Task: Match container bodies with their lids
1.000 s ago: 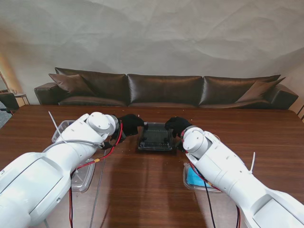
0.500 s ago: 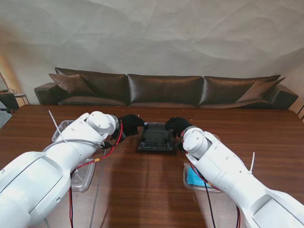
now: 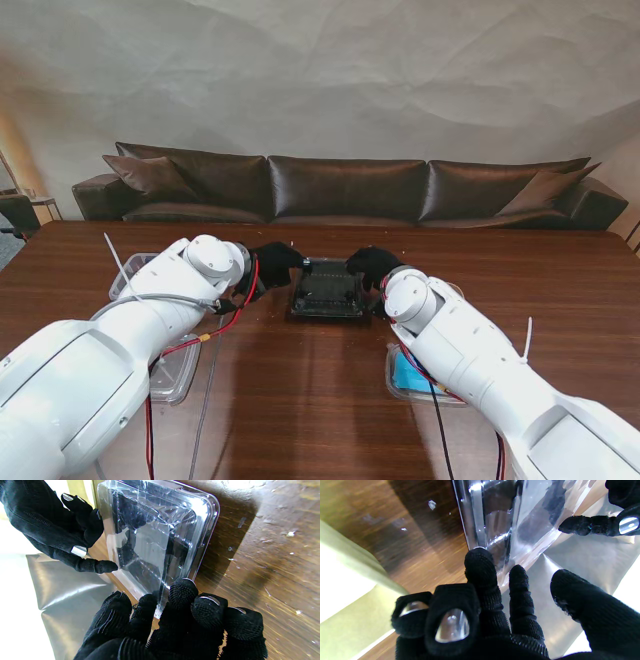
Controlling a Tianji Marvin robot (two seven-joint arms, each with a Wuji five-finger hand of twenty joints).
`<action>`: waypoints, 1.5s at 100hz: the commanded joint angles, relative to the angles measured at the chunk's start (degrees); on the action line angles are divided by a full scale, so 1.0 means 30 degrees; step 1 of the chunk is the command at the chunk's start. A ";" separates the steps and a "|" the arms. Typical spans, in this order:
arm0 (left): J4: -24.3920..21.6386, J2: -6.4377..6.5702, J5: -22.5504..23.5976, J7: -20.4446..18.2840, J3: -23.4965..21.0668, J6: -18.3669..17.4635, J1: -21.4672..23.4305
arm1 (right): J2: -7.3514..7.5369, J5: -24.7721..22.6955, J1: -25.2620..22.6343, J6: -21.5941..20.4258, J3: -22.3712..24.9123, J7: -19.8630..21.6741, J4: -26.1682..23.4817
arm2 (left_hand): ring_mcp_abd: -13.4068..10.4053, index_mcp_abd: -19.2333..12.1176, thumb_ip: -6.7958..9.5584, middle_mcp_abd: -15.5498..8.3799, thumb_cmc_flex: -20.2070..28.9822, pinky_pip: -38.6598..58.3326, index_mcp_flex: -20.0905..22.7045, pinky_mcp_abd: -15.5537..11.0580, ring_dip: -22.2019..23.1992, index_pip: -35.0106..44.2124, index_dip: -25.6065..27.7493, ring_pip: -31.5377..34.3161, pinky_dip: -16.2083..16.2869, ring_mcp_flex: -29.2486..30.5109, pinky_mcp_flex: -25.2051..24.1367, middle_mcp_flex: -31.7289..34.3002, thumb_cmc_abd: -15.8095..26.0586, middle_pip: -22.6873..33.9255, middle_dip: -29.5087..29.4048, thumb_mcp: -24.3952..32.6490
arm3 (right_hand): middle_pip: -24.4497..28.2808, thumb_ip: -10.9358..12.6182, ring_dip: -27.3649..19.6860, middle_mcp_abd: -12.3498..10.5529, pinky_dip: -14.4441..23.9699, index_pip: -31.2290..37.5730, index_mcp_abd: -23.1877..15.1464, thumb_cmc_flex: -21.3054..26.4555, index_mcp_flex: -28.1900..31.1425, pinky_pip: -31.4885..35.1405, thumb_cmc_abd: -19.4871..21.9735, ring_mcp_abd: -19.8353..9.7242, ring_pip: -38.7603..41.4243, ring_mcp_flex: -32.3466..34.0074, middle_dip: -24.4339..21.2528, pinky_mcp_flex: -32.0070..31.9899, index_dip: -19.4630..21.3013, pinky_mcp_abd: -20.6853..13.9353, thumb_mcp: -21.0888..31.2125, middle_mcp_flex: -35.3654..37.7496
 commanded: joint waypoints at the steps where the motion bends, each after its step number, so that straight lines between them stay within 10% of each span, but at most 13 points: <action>1: 0.0113 -0.0075 0.0101 -0.0333 0.0039 0.0229 0.0183 | -0.0129 -0.0033 -0.0107 -0.0046 -0.0160 0.0362 0.0344 | 0.1400 0.3037 -0.0289 0.0880 -0.0075 0.0668 0.0167 -0.0951 0.0105 0.0035 0.0019 -0.0072 0.0321 0.0081 -0.0609 0.0025 0.0864 0.0410 0.0269 -0.0305 | 0.0066 -0.0295 -0.0008 0.0543 -0.0457 0.0278 0.1835 -0.0498 0.0462 0.0689 -0.0147 0.0097 0.0386 0.0485 -0.0034 0.6831 0.0162 0.0414 -0.0057 0.0358; 85: -0.0065 0.0001 0.0058 -0.0336 0.0262 0.0236 0.0058 | 0.0251 -0.0307 -0.0522 -0.0241 0.0162 0.0219 -0.0612 | 0.1381 0.2123 -0.0291 0.0851 -0.0098 0.0618 0.0094 -0.0999 0.0116 0.0151 -0.0280 -0.0110 0.0315 0.0014 -0.0674 -0.0037 0.0888 0.0390 0.0287 -0.0314 | 0.0084 -0.0304 -0.0050 0.0505 -0.0469 0.0374 0.1920 -0.0542 0.0492 0.0645 -0.0182 0.0075 0.0307 0.0487 -0.0057 0.6821 0.0194 0.0478 -0.0055 0.0340; 150: -0.4015 0.1809 -0.1445 0.0045 0.1423 0.1306 0.1066 | 0.0681 -0.0754 -0.1152 -0.0575 0.0775 -0.0337 -0.2058 | 0.1102 0.0658 -0.0268 0.0694 -0.0553 0.0665 -0.0043 -0.1008 0.0044 0.0150 -0.0152 -0.0087 0.0187 0.0048 -0.0455 -0.0160 0.0786 0.0331 0.0278 -0.0317 | 0.0053 -0.0398 -0.0064 0.0465 -0.0465 0.0256 0.1337 -0.0627 0.0494 0.0643 -0.0448 0.0064 0.0272 0.0489 -0.0073 0.6821 0.0150 0.0478 -0.0191 0.0294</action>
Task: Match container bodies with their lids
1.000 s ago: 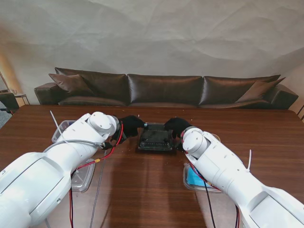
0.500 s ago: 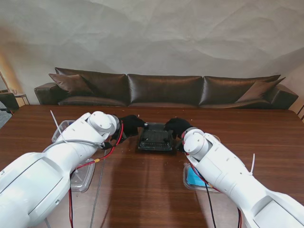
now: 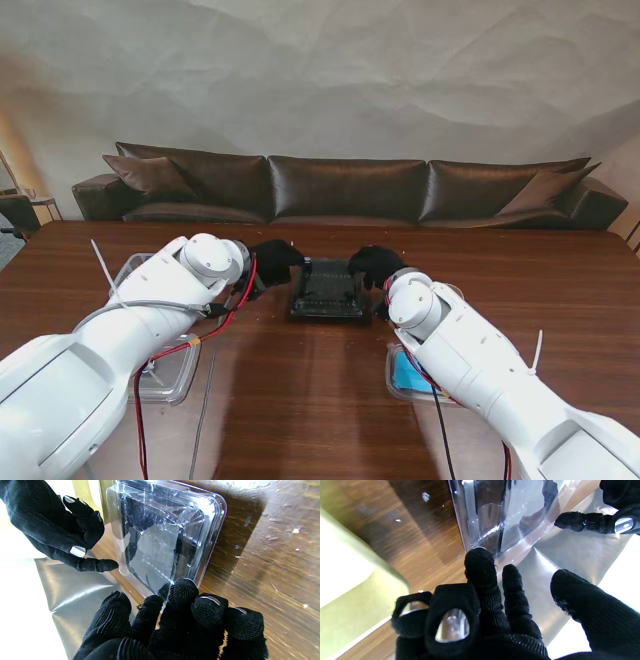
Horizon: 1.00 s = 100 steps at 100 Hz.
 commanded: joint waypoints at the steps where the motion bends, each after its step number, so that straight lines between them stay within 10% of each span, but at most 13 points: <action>1: -0.0270 0.0183 -0.0099 -0.0256 -0.0001 0.0112 0.0066 | 0.0057 -0.0142 -0.0157 -0.0103 0.0033 0.0197 -0.0396 | 0.1101 -0.0421 -0.0267 0.0692 -0.0338 0.0665 -0.0155 -0.1006 0.0044 0.0209 0.0121 -0.0085 0.0185 0.0048 -0.0454 -0.0160 0.0782 0.0324 0.0277 -0.0293 | 0.0051 -0.0399 -0.0062 0.0459 -0.0465 0.0214 -0.0462 -0.0616 0.0118 0.0643 -0.0461 0.0047 0.0271 0.0489 -0.0073 0.6844 0.0149 0.0474 -0.0196 0.0288; 30: -0.2503 0.1144 -0.0144 0.0205 -0.0007 0.0434 0.0721 | 0.0446 -0.0533 -0.0722 0.0023 0.0415 0.0175 -0.1617 | 0.1049 -0.2258 -0.0266 0.0665 -0.0457 0.0720 0.0035 -0.0884 -0.0026 0.0416 0.0212 -0.0092 0.0114 0.0216 -0.0267 -0.0078 0.0749 0.0288 0.0238 -0.0260 | 0.0037 -0.0423 -0.0054 0.0443 -0.0464 0.0259 -0.0672 -0.0580 0.0504 0.0643 -0.0504 0.0024 0.0289 0.0491 -0.0069 0.6844 0.0158 0.0474 -0.0232 0.0288; 68: -0.8879 0.3718 0.0188 -0.0966 -0.1322 0.2764 0.3285 | 0.1555 -0.1486 -0.2518 0.0597 0.1446 0.1106 -0.5004 | 0.1028 -0.1477 -0.0278 0.0641 -0.0481 0.0780 0.1182 -0.0851 -0.0065 0.1107 0.0734 -0.0022 0.0065 0.0349 -0.0180 0.0074 0.0852 0.0370 0.0259 -0.0270 | 0.0060 -0.0407 -0.0041 0.0402 -0.0464 0.2637 0.0161 -0.0536 0.4730 0.0643 -0.0620 -0.0128 0.0306 0.0498 -0.0040 0.6844 0.1409 0.0474 -0.0055 0.0538; 100: -1.0933 0.4502 0.0674 -0.1527 -0.2057 0.3752 0.4785 | 0.1903 -0.2027 -0.2910 0.0851 0.1230 0.1820 -0.5759 | 0.1138 -0.1075 -0.0279 0.0717 -0.0436 0.0750 0.1392 -0.0820 -0.0067 0.1089 0.0966 -0.0031 0.0042 0.0362 -0.0247 0.0115 0.0872 0.0357 0.0257 -0.0269 | 0.0003 -0.0335 -0.0007 0.0292 -0.0485 0.1830 0.0107 -0.0417 0.6710 0.0643 -0.0571 -0.0304 0.0362 0.0506 0.0037 0.6859 0.2981 0.0252 0.0327 0.0894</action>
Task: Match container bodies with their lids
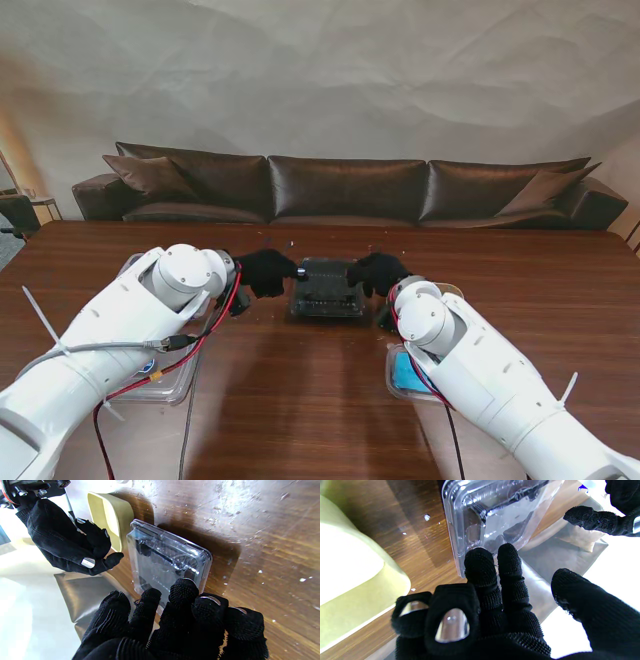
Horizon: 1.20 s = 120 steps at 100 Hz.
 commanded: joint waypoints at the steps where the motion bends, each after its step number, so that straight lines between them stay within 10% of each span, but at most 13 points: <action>1: -0.0130 0.0089 -0.0026 -0.0463 -0.0026 0.0156 0.0245 | -0.0043 -0.0074 -0.0085 0.0018 -0.0192 0.0397 -0.0074 | 0.1140 0.0003 -0.0242 0.0718 -0.0222 0.0749 0.0279 -0.0817 -0.0067 -0.0005 0.0148 -0.0021 0.0057 0.0337 -0.0251 0.0115 0.0875 0.0356 0.0256 -0.0265 | -0.0001 -0.0333 -0.0007 0.0272 -0.0485 0.0139 -0.0218 -0.0410 0.0701 0.0646 -0.0355 -0.0298 0.0364 0.0506 0.0036 0.6859 0.0372 0.0248 0.0350 0.0857; 120: 0.1011 -0.0263 -0.0593 -0.0647 0.0823 0.0447 0.0170 | -0.0308 0.0221 0.0220 -0.0490 -0.1141 0.0526 0.1560 | 0.1188 0.0492 -0.0245 0.0749 -0.0166 0.0686 0.0267 -0.0876 -0.0007 -0.0209 0.0315 -0.0081 0.0066 0.0207 -0.0381 0.0046 0.0964 0.0318 0.0275 -0.0287 | -0.0075 -0.0605 0.0043 0.0146 -0.0457 0.0690 0.0111 -0.0222 0.1771 0.0697 -0.0556 -0.0394 0.0447 0.0511 0.0239 0.6864 0.0886 0.0172 0.0936 0.1193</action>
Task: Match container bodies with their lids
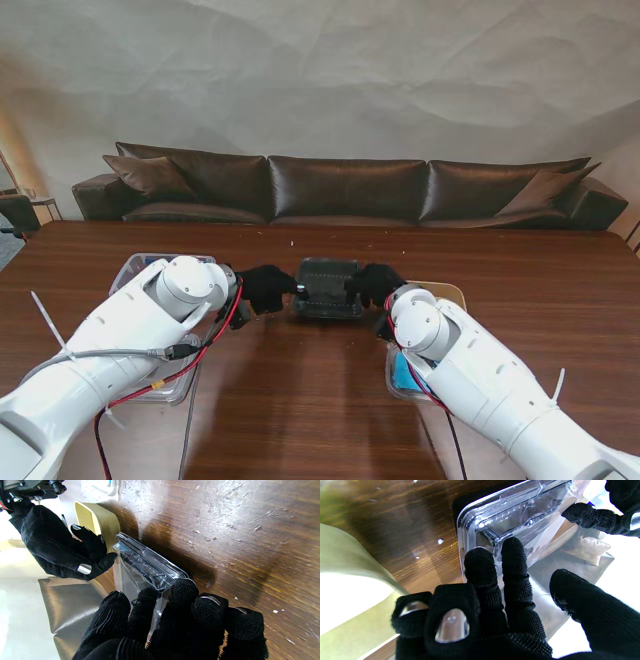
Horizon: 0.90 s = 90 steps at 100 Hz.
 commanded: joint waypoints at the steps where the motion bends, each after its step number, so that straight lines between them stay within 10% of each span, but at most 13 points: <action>1: 0.0022 -0.0116 -0.0028 -0.0447 0.0026 0.0196 0.0105 | -0.0105 0.0022 -0.0156 -0.0033 -0.0172 0.0386 0.0248 | 0.1187 0.1061 -0.0248 0.0746 -0.0179 0.0688 0.0277 -0.0876 -0.0007 -0.0024 0.0130 -0.0079 0.0069 0.0207 -0.0381 0.0045 0.0967 0.0319 0.0275 -0.0294 | -0.0058 -0.0457 0.0042 0.0146 -0.0457 -0.0415 0.1044 -0.0221 0.0301 0.0698 -0.0564 -0.0406 0.0445 0.0511 0.0210 0.6864 -0.0072 0.0172 0.0505 0.0964; 90: -0.0908 0.0063 0.0423 0.0155 -0.0668 -0.0010 0.0389 | -0.0044 0.0075 -0.0349 -0.0213 0.0281 0.0180 -0.0424 | 0.1062 -0.0241 -0.0238 0.0679 -0.0350 0.0648 -0.0747 -0.1002 0.0009 -0.0457 -0.0296 -0.0132 0.0080 0.0076 -0.0491 -0.0147 0.0899 0.0240 0.0277 -0.0310 | -0.0072 -0.0436 -0.0016 0.0160 -0.0465 -0.1165 0.0435 -0.0336 -0.0763 0.0660 -0.0419 -0.0390 0.0331 0.0511 0.0220 0.6860 -0.0097 0.0172 0.0145 0.0601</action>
